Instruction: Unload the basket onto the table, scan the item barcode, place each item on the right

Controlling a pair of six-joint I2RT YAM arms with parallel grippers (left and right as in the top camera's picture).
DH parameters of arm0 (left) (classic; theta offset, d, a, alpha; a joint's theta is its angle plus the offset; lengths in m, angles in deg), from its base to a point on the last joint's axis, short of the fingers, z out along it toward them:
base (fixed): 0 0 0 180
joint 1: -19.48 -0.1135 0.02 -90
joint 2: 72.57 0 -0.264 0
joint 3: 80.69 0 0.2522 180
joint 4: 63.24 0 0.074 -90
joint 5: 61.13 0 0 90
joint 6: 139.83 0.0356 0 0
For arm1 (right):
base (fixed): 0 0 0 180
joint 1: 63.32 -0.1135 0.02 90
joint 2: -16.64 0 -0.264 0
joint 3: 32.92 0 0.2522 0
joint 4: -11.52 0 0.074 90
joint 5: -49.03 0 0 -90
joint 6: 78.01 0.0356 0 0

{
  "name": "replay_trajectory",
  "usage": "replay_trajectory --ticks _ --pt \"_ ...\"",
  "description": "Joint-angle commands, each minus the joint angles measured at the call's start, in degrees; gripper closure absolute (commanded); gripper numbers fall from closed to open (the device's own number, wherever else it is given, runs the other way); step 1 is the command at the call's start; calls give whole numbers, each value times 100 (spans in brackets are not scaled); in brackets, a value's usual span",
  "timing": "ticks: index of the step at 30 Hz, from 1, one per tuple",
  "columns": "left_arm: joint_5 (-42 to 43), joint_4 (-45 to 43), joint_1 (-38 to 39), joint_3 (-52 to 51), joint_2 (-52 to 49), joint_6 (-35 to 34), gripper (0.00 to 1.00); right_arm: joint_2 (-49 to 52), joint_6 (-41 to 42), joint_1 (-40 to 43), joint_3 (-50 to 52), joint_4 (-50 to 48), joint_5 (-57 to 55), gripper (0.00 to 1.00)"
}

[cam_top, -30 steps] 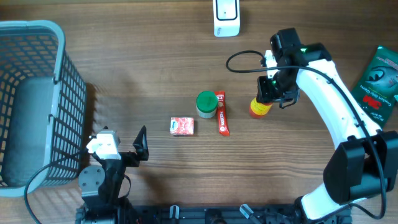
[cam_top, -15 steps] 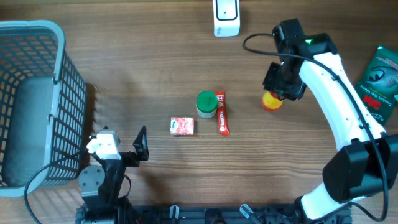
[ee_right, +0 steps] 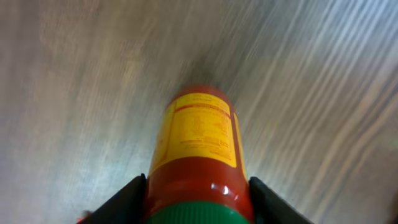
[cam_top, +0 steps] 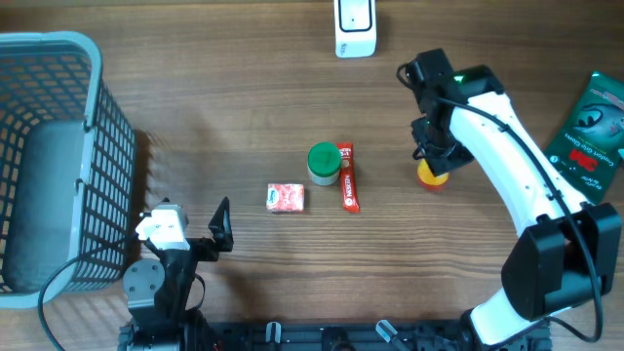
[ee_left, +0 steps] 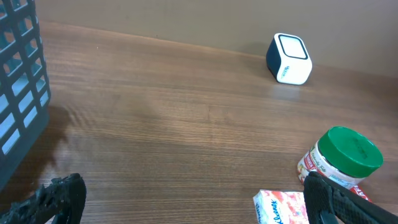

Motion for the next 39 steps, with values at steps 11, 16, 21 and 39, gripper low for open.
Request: replay_trajectory --ticks 11,16,21,39 --pt "-39 -20 26 -57 15 111 0 48 621 -15 -13 -236 249 42" --pt "-39 -20 26 -57 15 111 0 -369 -435 -15 -358 -203 293 27" --pt "-39 -20 26 -57 15 111 0 -1250 -1773 -15 -577 -201 291 13" --pt "-39 -20 26 -57 15 111 0 -2079 -4489 -15 -192 -216 98 0"
